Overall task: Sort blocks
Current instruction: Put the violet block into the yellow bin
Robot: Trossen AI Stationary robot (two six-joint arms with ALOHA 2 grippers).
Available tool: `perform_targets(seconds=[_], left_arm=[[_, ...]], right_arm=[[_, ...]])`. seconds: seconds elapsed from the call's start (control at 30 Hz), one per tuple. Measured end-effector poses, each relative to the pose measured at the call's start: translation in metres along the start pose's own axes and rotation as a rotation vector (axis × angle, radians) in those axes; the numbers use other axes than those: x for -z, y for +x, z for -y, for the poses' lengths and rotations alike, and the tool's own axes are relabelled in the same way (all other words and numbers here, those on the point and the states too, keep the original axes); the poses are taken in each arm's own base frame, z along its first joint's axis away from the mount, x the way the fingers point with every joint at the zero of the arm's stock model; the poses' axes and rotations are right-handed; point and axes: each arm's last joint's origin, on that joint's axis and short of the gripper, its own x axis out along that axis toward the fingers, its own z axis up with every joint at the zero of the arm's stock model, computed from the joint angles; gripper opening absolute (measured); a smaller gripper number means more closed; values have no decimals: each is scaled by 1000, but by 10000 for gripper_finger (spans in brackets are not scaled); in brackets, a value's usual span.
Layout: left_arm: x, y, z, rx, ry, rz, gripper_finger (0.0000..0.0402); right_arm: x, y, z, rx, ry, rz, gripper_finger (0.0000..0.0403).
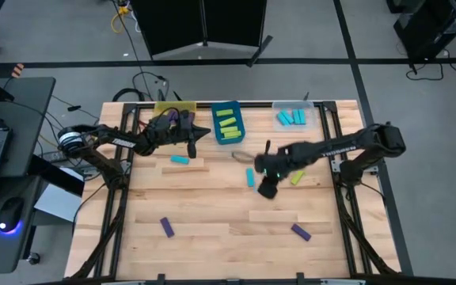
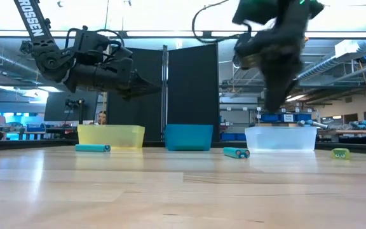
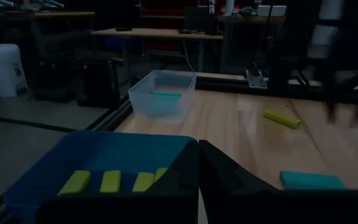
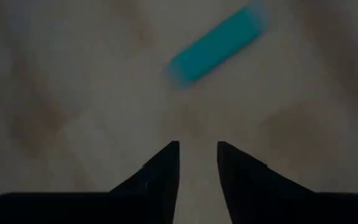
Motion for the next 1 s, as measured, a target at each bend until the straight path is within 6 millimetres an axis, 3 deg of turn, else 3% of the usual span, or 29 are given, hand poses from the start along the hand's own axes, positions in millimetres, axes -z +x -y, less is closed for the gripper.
perform_targets(seconds=[0.27, 0.47, 0.8, 1.0], left_arm=[[0, 0, 0, 0, 8, -1, 10], [0, 0, 0, 0, 27, -2, 10], [0, 0, 0, 1, 17, -3, 10], [1, 0, 0, 1, 0, -7, 10]], right_arm=[[60, 0, -64, -122, 35, -167, 151], [111, -5, -97, -120, 101, -235, 172], [162, -10, -110, -5, 140, -235, 196], [183, 5, -112, 96, 92, -263, 200]])
